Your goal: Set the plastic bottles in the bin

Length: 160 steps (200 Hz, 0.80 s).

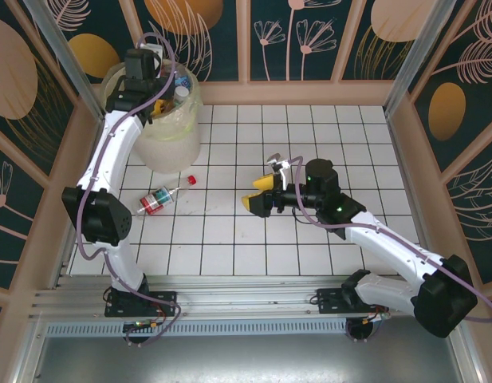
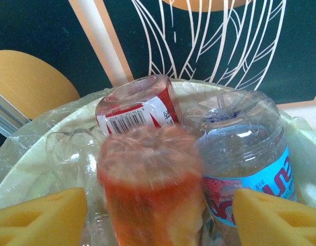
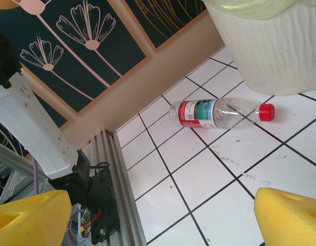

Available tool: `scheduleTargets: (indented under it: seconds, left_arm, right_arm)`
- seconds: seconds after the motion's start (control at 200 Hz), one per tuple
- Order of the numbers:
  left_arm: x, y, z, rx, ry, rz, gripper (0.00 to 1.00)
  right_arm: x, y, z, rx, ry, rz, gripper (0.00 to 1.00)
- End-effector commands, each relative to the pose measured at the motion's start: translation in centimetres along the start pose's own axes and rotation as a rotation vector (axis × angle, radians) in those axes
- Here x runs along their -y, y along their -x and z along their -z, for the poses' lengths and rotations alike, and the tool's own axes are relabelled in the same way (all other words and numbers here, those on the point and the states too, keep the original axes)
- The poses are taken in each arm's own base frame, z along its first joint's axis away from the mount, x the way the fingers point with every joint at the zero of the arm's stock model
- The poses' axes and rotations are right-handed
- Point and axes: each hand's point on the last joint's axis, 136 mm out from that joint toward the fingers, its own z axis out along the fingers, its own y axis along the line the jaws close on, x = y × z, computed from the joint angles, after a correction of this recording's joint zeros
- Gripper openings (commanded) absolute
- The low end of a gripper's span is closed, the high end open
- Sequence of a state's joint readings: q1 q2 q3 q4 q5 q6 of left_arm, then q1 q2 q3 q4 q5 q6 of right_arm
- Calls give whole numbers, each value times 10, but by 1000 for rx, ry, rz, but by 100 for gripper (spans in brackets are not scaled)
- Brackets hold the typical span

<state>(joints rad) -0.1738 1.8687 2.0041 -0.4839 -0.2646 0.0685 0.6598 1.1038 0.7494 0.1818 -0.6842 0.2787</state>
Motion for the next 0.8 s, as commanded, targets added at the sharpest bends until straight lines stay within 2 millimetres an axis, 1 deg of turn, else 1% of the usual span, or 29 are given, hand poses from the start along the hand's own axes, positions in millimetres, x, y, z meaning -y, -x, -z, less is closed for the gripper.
scheduleTargets:
  seconds: [0.0, 0.095, 0.21, 0.27, 0.335, 0.36, 0.365, 0.375, 0.435, 0.525, 0.57, 0.631, 0.681, 0.796]
  left_arm:
    - [-7, 16, 10, 31, 9, 28, 82]
    - [-8, 29, 24, 63, -11, 55, 86]
    - [-8, 47, 48, 108, -57, 101, 91]
    - [-4, 52, 61, 124, -98, 129, 93]
    - [2, 54, 75, 134, -158, 161, 96]
    - [7, 49, 73, 120, -181, 171, 97]
    - [6, 52, 79, 131, -186, 175, 97]
    - [5, 54, 85, 139, -194, 183, 97]
    - [12, 54, 100, 150, -255, 219, 99]
    - [24, 46, 119, 160, -356, 276, 98]
    - [29, 44, 133, 182, -408, 302, 99]
    - [34, 32, 146, 184, -458, 333, 99]
    - [35, 21, 155, 182, -476, 355, 99]
    - [39, -25, 165, 113, -494, 402, 99]
  right_arm:
    - [0, 1, 5, 16, -9, 10, 93]
    - [1, 0, 4, 15, -10, 8, 93]
    - [3, 0, 2, 15, -8, 10, 93]
    - [5, -1, 0, 10, -13, 14, 93]
    - [6, -2, -2, 3, -12, 26, 93]
    - [6, -4, -4, -2, -12, 32, 93]
    - [6, -4, -4, -3, -12, 34, 93]
    - [7, -4, -4, -4, -13, 36, 93]
    - [11, -7, -9, -22, -22, 56, 93]
    - [14, -10, -17, -50, -26, 91, 93]
    - [16, -11, -23, -62, -27, 106, 92]
    - [19, -14, -31, -82, -33, 122, 92]
    - [21, -15, -39, -99, -41, 134, 92]
    - [25, -20, -57, -138, -46, 151, 92]
